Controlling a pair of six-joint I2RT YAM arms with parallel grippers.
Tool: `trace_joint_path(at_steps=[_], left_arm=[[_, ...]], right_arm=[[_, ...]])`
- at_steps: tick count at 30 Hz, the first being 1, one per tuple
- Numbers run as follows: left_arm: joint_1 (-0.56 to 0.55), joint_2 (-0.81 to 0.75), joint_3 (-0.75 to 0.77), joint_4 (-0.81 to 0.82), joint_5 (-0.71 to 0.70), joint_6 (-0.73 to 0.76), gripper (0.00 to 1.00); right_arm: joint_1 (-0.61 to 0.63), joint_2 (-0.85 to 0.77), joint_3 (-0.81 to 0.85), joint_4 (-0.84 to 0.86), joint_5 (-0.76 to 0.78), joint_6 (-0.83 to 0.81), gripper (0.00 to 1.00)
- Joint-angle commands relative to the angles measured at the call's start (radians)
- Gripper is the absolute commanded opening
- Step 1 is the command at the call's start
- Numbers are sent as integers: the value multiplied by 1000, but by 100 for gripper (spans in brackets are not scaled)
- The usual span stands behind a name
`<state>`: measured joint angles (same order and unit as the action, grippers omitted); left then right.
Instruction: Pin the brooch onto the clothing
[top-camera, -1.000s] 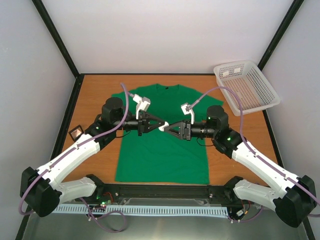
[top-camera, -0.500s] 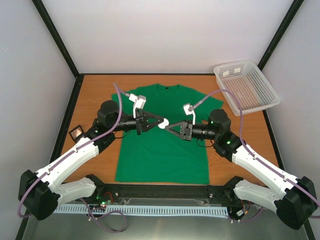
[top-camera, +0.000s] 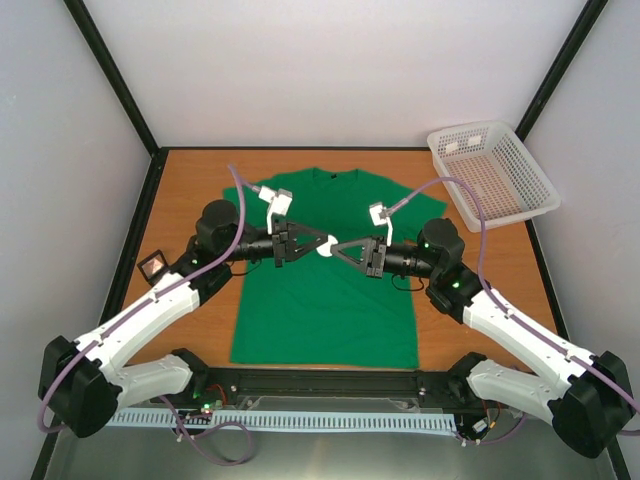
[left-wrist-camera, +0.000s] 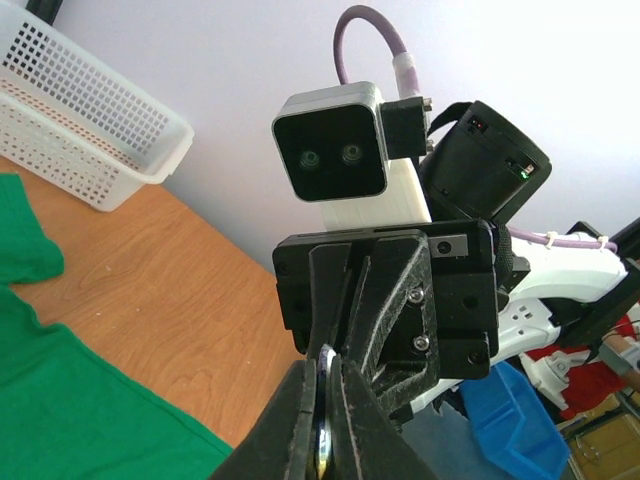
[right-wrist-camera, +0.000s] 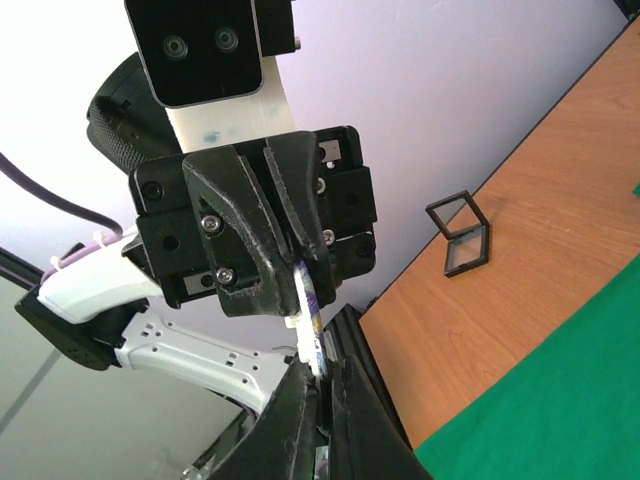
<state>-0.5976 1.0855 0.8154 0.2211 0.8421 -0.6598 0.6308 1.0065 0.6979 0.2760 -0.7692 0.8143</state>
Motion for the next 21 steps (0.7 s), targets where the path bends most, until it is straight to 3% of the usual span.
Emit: trace_joint_path(at_steps=[1, 4, 6, 9, 13, 18, 21], left_arm=[[-10, -4, 30, 3, 37, -18, 12], [-10, -32, 17, 3, 4, -20, 34], [-10, -62, -2, 17, -30, -26, 55], [-9, -121, -64, 83, -85, -59, 70], [-9, -138, -164, 269, -103, -189, 72], [-11, -42, -140, 371, -65, -282, 70], [-14, 1, -100, 403, -50, -292, 63]], right_arm=[[0, 1, -38, 113, 49, 81, 3], [0, -17, -81, 201, 93, 162, 3], [0, -32, -105, 230, 138, 217, 3], [0, -67, -150, 299, 216, 313, 3], [1, -94, -175, 363, 291, 406, 3], [3, -108, -183, 437, 321, 456, 3], [3, -113, -180, 432, 328, 452, 3]])
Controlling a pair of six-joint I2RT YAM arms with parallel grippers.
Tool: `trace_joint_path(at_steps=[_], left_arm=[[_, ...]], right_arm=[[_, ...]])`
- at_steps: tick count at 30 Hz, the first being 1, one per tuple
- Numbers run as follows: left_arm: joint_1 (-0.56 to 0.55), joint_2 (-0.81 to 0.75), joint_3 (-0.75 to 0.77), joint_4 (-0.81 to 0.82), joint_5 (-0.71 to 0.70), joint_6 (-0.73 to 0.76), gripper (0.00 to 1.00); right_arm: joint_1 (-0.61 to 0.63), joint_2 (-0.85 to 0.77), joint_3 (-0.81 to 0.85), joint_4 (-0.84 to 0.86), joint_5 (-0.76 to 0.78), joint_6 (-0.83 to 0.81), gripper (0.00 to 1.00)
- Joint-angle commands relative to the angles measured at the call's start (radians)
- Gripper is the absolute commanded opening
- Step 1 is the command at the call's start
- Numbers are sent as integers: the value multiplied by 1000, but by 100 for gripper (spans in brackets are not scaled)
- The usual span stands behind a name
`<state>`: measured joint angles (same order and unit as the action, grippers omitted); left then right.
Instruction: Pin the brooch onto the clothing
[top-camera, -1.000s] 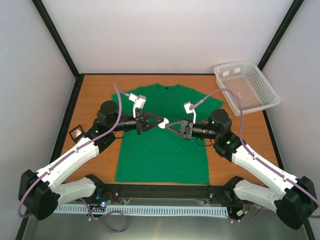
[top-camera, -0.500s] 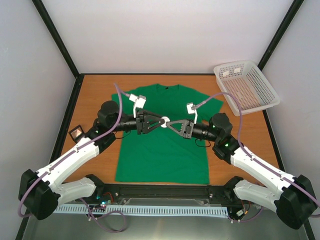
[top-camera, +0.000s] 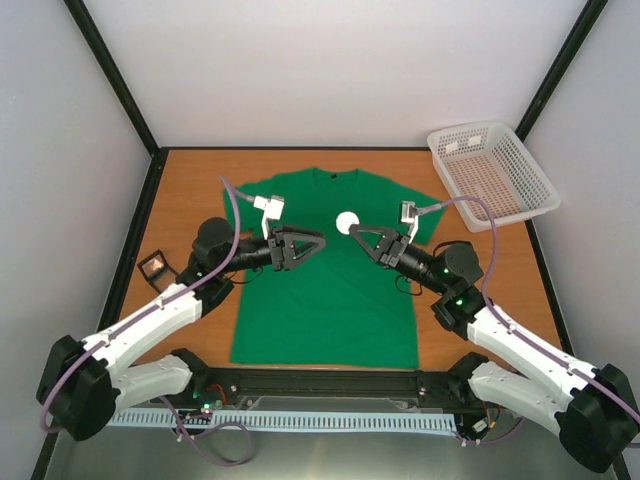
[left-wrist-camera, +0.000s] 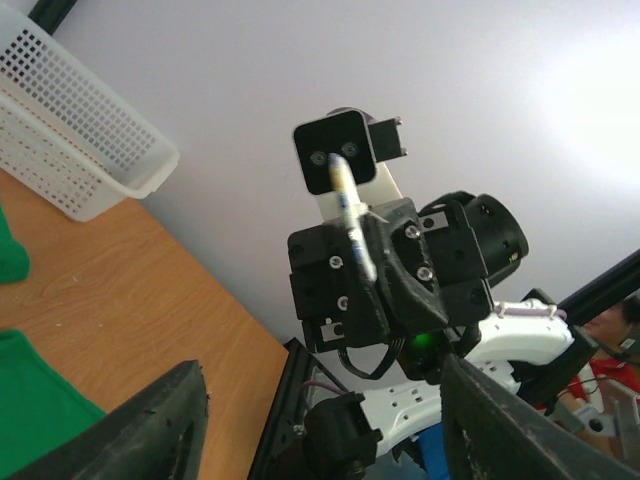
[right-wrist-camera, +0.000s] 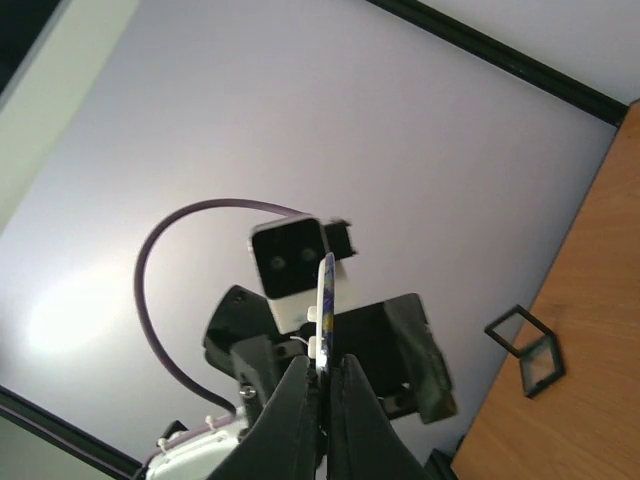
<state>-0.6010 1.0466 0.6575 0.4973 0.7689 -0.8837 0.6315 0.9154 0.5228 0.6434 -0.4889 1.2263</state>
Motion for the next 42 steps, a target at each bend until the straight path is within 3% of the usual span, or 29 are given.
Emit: trace_joint_path(at_steps=[1, 5, 10, 18, 36, 40, 42], left_arm=[[-12, 54, 74, 129, 30, -64, 61], [-22, 107, 110, 149, 41, -75, 52], [-33, 133, 137, 170, 38, -82, 49], [-41, 195, 180, 177, 47, -105, 37], [-69, 228, 206, 159, 47, -82, 12], [-69, 204, 218, 83, 18, -16, 1], [-69, 187, 240, -7, -25, 49, 1]], right_arm=[[3, -23, -6, 66, 53, 38, 3], [4, -21, -12, 65, 55, 33, 3], [6, -22, -25, 67, 56, 32, 3], [9, -16, -26, 70, 53, 26, 3], [12, -16, -26, 55, 65, 13, 3], [13, -20, -20, 24, 66, -10, 3], [12, -24, -13, -20, 69, -41, 3]])
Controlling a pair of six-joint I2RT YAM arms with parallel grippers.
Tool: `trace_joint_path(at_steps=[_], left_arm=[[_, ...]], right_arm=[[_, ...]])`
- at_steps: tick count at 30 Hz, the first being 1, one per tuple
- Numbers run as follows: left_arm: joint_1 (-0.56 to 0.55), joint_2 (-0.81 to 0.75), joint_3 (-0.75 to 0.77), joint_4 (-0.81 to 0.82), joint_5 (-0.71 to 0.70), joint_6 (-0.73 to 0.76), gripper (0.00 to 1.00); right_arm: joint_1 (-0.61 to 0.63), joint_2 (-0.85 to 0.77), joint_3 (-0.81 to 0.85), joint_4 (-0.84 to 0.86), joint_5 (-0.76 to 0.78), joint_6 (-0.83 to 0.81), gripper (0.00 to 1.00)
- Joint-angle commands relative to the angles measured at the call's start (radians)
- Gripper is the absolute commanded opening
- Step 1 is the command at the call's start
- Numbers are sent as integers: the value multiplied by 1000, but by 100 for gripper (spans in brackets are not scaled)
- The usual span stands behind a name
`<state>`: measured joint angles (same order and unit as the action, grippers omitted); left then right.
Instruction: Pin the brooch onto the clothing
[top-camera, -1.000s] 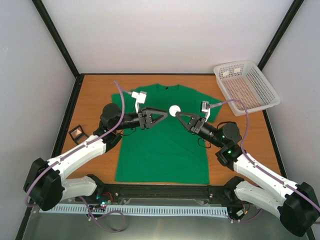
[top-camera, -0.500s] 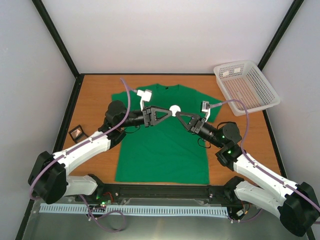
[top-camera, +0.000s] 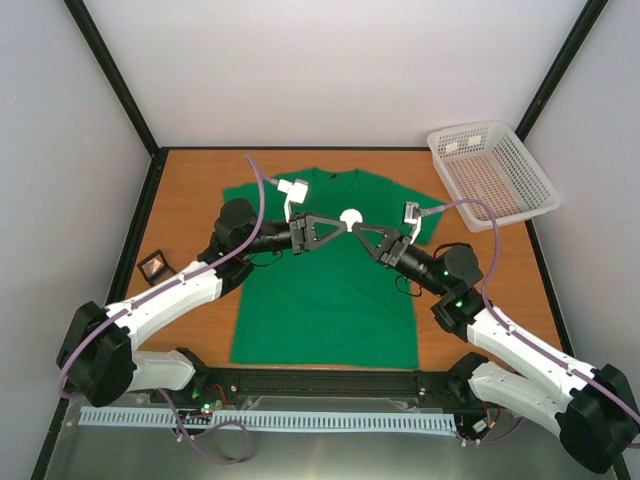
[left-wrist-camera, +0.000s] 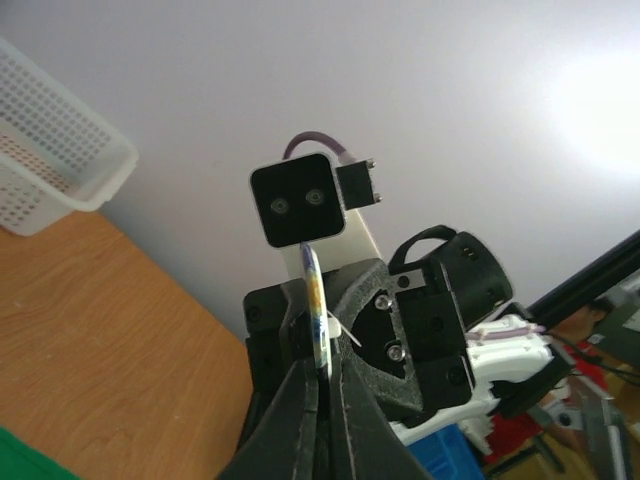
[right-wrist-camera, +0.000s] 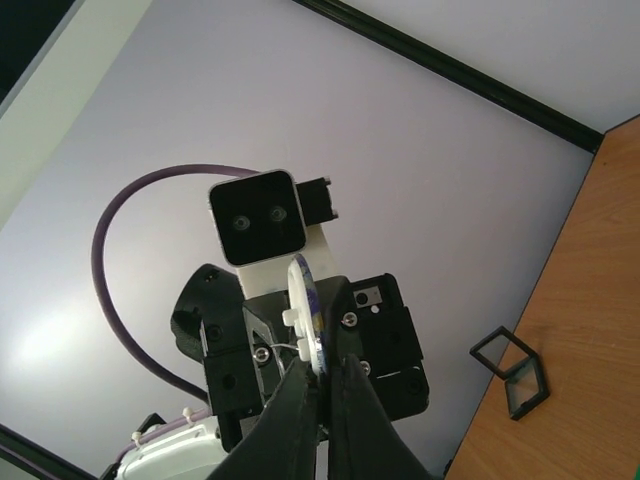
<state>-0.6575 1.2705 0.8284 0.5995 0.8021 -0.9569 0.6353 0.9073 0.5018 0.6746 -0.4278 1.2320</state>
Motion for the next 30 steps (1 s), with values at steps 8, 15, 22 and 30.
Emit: trace_joint_path(at_steps=[8, 15, 22, 30], left_arm=[[-13, -85, 221, -669, -416, 611, 1], [-12, 10, 412, -1012, -149, 932, 0], [-13, 6, 422, -1156, -67, 1091, 1], [-13, 9, 459, -1180, 13, 1101, 1]], right_arm=[[-48, -56, 176, -696, 94, -547, 52], [-124, 76, 434, -949, -230, -937, 62], [-152, 181, 604, -1150, -579, -1112, 57], [-152, 228, 600, -1133, -715, -1121, 33]])
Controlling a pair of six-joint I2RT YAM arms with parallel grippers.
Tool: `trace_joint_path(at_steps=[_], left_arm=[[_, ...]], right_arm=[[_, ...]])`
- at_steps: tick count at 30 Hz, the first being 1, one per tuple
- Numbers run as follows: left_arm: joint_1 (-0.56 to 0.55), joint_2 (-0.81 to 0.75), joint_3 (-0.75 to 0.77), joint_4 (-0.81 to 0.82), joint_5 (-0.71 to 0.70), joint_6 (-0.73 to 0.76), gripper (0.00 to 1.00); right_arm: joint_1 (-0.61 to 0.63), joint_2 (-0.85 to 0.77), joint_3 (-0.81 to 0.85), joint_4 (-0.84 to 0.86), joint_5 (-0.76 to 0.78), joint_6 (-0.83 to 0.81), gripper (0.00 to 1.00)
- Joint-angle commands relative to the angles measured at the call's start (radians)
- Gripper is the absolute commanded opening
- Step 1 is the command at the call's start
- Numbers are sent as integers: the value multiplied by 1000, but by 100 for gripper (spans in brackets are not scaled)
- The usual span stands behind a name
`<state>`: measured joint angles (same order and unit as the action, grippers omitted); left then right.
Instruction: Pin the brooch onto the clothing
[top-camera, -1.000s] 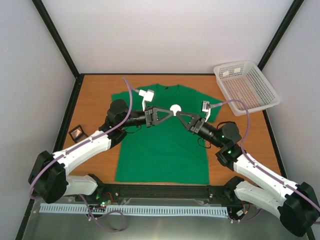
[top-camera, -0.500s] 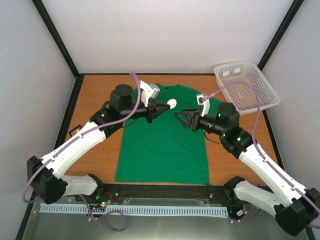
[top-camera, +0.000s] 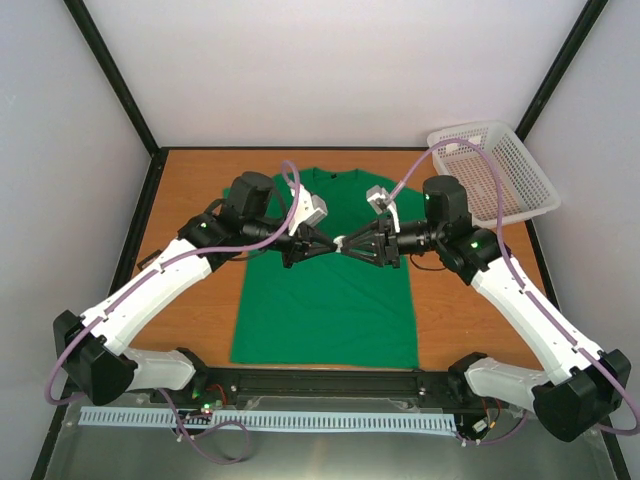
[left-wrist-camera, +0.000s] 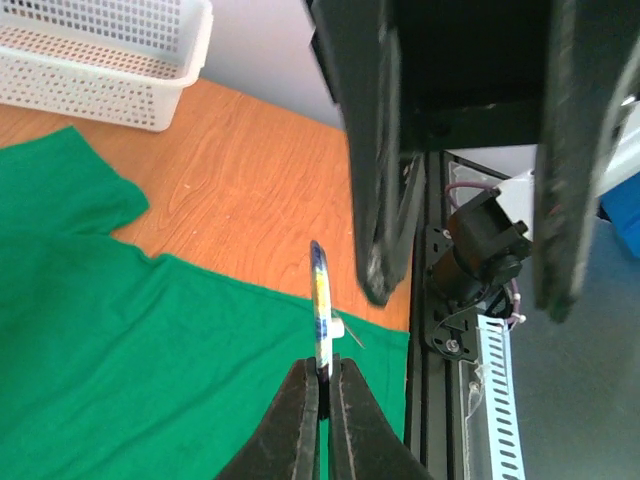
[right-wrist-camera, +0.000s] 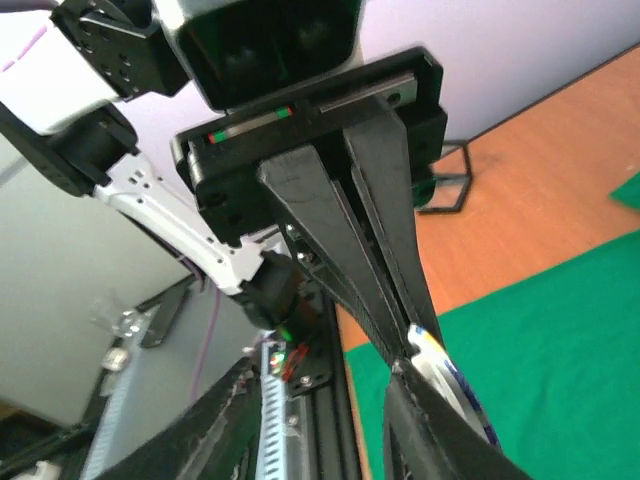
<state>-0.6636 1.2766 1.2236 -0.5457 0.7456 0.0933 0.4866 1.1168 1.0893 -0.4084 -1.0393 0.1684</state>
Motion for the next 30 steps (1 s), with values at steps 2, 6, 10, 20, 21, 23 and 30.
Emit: trace_joint_path(at_steps=[2, 6, 10, 20, 21, 23, 30], left_arm=[[-7, 8, 75, -43, 90, 53, 1], [-6, 10, 84, -67, 122, 67, 1], [-6, 5, 76, -85, 107, 80, 1], [-6, 13, 81, -118, 151, 102, 1], [-7, 13, 81, -117, 155, 102, 1], [-7, 12, 80, -119, 162, 101, 1], [-6, 6, 71, -126, 140, 101, 1]], right_arm=[[-4, 19, 5, -38, -106, -55, 27], [-4, 15, -3, -37, -63, -53, 25], [-5, -17, 16, -65, 24, -46, 35], [-7, -3, 27, -148, 33, -122, 36], [-6, 3, 30, -153, 32, -129, 35], [-7, 11, 42, -174, 35, -150, 34], [-9, -26, 43, -223, 129, -165, 42]])
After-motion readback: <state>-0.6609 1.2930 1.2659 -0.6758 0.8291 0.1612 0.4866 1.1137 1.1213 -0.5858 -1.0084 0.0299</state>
